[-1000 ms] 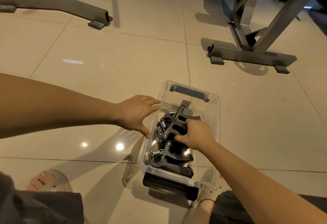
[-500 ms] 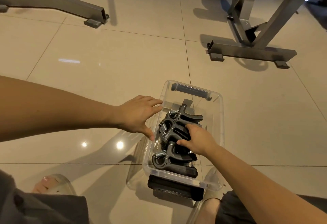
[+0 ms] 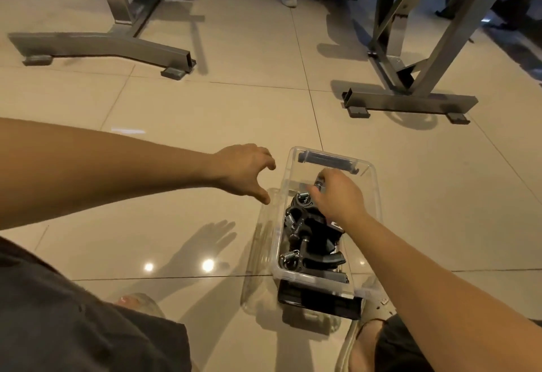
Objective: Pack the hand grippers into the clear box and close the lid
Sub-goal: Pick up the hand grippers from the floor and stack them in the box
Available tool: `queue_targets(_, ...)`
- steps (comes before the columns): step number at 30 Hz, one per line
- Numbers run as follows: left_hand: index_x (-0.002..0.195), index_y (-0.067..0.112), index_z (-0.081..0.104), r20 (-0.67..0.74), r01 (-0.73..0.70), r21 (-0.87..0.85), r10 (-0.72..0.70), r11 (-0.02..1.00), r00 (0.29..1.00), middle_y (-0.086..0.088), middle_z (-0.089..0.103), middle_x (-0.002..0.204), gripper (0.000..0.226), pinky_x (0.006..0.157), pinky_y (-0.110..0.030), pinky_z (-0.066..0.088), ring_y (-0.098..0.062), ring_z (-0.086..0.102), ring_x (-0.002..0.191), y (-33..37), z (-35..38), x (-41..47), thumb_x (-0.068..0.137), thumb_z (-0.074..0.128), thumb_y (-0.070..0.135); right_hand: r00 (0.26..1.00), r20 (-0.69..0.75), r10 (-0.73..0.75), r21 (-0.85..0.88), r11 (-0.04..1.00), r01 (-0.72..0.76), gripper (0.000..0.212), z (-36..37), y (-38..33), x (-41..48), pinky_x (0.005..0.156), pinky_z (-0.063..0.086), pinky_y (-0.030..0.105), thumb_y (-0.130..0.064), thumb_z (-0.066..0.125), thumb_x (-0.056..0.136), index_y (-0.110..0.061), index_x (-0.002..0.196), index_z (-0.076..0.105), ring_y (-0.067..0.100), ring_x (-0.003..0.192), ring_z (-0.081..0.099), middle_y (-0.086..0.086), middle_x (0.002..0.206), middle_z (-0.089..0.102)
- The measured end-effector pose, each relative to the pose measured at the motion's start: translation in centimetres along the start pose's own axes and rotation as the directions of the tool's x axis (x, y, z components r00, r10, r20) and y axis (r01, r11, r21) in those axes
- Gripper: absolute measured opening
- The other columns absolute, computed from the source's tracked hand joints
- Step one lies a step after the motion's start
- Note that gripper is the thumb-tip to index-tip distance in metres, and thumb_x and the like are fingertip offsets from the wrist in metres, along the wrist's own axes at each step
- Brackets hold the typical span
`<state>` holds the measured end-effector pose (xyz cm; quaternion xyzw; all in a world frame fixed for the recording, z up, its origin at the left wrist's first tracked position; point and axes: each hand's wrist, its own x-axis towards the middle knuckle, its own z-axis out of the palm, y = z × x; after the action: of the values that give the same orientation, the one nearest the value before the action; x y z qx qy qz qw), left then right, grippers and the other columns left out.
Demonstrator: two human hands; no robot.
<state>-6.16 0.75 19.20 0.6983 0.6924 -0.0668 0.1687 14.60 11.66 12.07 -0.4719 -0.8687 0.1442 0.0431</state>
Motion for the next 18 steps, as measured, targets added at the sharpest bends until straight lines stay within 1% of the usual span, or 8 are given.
queue_targets(2, 0.135, 0.02, 0.056, 0.011, 0.083, -0.029, -0.082, 0.996, 0.997, 0.002, 0.055, 0.14, 0.068, 0.096, -0.033, 0.045, -0.02, 0.052, 0.126, -1.8, -2.6, -2.7, 0.082, 0.073, 0.059, 0.996, -0.05, -0.073, 0.057, 0.995, 0.076, 0.045, -1.9, -4.8, 0.4, 0.084, 0.053, 0.041, -0.044, 0.058, 0.095, -0.013, 0.127, 0.062, 0.025, 0.108, 0.062, 0.003, 0.124, 0.063)
queue_targets(4, 0.128, 0.021, 0.061, 0.027, 0.17, -0.03, -0.169, 0.985, 0.985, 0.003, 0.061, 0.13, 0.058, 0.088, -0.031, 0.047, -0.02, 0.057, 0.117, -3.9, -5.2, -6.2, 0.083, 0.074, 0.055, 0.982, -0.058, -0.181, 0.1, 0.978, 0.186, 0.043, -3.4, -10.2, 0.5, 0.086, 0.053, 0.042, -0.045, 0.058, 0.095, -0.014, 0.125, 0.063, 0.024, 0.105, 0.062, 0.002, 0.122, 0.063)
queue_targets(6, 0.124, 0.021, 0.064, 0.016, 0.258, -0.024, -0.258, 0.966, 0.966, 0.003, 0.065, 0.122, 0.052, 0.085, -0.031, 0.051, -0.018, 0.061, 0.107, -6.1, -7.7, -10.4, 0.084, 0.074, 0.052, 0.954, -0.041, -0.296, 0.144, 0.944, 0.298, 0.04, -4.6, -16.1, 0.0, 0.083, 0.054, 0.04, -0.045, 0.058, 0.095, -0.016, 0.122, 0.064, 0.021, 0.099, 0.063, 0.001, 0.117, 0.065)
queue_targets(9, 0.124, 0.021, 0.064, 0.01, 0.397, -0.058, -0.397, 0.916, 0.918, 0.003, 0.067, 0.115, 0.047, 0.087, -0.031, 0.055, -0.015, 0.063, 0.1, -9.4, -10.0, -17.7, 0.086, 0.074, 0.047, 0.879, 0.058, -0.473, 0.208, 0.867, 0.453, 0.037, -5.9, -25.1, -1.4, 0.084, 0.057, 0.039, -0.045, 0.062, 0.094, -0.017, 0.119, 0.066, 0.019, 0.096, 0.063, 0.0, 0.112, 0.067)
queue_targets(12, 0.123, 0.02, 0.063, 0.026, 0.532, -0.1, -0.533, 0.84, 0.846, 0.002, 0.066, 0.113, 0.043, 0.084, -0.03, 0.052, -0.016, 0.061, 0.098, -13.3, -9.4, -25.2, 0.088, 0.072, 0.044, 0.798, 0.116, -0.591, 0.257, 0.794, 0.551, 0.033, -5.5, -33.2, -3.6, 0.085, 0.057, 0.037, -0.042, 0.064, 0.094, -0.015, 0.115, 0.067, 0.019, 0.094, 0.063, 0.001, 0.109, 0.068)
queue_targets(15, 0.119, 0.021, 0.064, 0.039, 0.662, -0.168, -0.666, 0.731, 0.745, 0.004, 0.067, 0.109, 0.041, 0.078, -0.03, 0.048, -0.015, 0.061, 0.092, -18.7, -5.8, -32.9, 0.088, 0.072, 0.047, 0.704, 0.176, -0.689, 0.276, 0.72, 0.636, 0.031, -2.9, -40.2, -5.8, 0.076, 0.051, 0.031, -0.038, 0.064, 0.095, -0.013, 0.113, 0.068, 0.018, 0.093, 0.062, 0.001, 0.106, 0.067)
queue_targets(17, 0.113, 0.021, 0.066, 0.045, 0.727, -0.24, -0.741, 0.643, 0.67, 0.005, 0.069, 0.1, 0.04, 0.073, -0.034, 0.053, -0.015, 0.065, 0.082, -22.9, -2.7, -37.9, 0.086, 0.074, 0.05, 0.652, 0.224, -0.724, 0.284, 0.689, 0.667, 0.029, -0.1, -44.6, -6.7, 0.077, 0.049, 0.032, -0.036, 0.064, 0.094, -0.013, 0.111, 0.069, 0.02, 0.095, 0.063, 0.001, 0.107, 0.069)
queue_targets(18, 0.111, 0.021, 0.067, 0.055, 0.754, -0.263, -0.771, 0.602, 0.635, 0.004, 0.07, 0.097, 0.04, 0.074, -0.036, 0.055, -0.016, 0.066, 0.081, -25.1, -1.1, -40.2, 0.085, 0.074, 0.05, 0.636, 0.248, -0.73, 0.288, 0.683, 0.672, 0.028, 1.5, -46.8, -7.0, 0.079, 0.051, 0.034, -0.036, 0.064, 0.093, -0.013, 0.11, 0.07, 0.021, 0.097, 0.064, 0.002, 0.108, 0.07)
